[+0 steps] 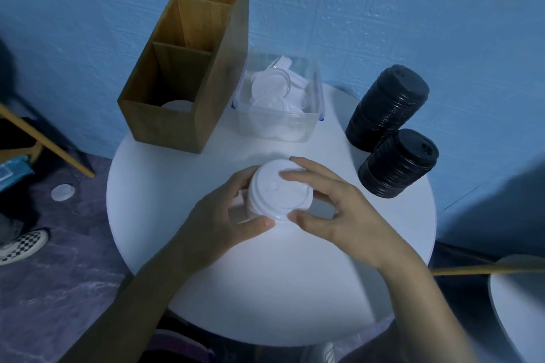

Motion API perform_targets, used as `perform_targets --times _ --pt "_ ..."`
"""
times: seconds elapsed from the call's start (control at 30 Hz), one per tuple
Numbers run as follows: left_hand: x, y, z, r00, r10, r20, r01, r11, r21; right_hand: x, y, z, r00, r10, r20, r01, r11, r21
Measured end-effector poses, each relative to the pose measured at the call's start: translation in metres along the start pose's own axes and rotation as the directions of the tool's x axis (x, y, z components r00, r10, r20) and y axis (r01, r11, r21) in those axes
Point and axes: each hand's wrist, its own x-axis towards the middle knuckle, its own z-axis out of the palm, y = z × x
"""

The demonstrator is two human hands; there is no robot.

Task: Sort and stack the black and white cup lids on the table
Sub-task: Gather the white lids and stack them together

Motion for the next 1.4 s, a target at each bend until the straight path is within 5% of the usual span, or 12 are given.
perform_targets --times 0.27,0.57,0.67,0.77,0.93,1.3,1.4 --pt "0.006 -0.001 -0.007 0.995 -0.050 0.092 0.056 0.996 -0.072 0.003 0.001 0.010 0.997 -0.007 -0.080 0.008 1.000 0.016" --pt "-0.002 0.002 -0.001 0.999 0.026 0.048 -0.025 0.999 -0.032 0.010 -0.006 0.008 0.997 -0.069 0.039 0.068 0.997 0.022" --pt "-0.003 0.000 -0.001 1.000 0.023 0.002 -0.022 0.996 -0.081 0.041 -0.007 -0.003 0.993 -0.057 -0.102 0.067 0.993 0.094" --pt "-0.002 0.002 0.000 0.998 0.065 -0.014 -0.066 0.997 -0.028 0.080 -0.009 -0.014 0.921 -0.150 -0.359 0.097 0.982 -0.163" --pt "-0.005 0.003 -0.001 0.997 0.075 -0.018 -0.075 0.997 -0.030 0.118 -0.004 -0.012 0.963 -0.066 -0.262 -0.087 0.843 -0.531" --pt "-0.008 0.004 0.000 0.995 0.104 -0.001 -0.104 0.995 0.001 0.082 -0.032 -0.012 0.976 -0.026 -0.218 -0.064 0.916 -0.397" --pt "-0.008 0.004 0.000 0.995 0.098 0.006 -0.098 0.995 -0.019 0.107 -0.038 -0.017 0.955 -0.038 -0.293 -0.117 0.862 -0.493"
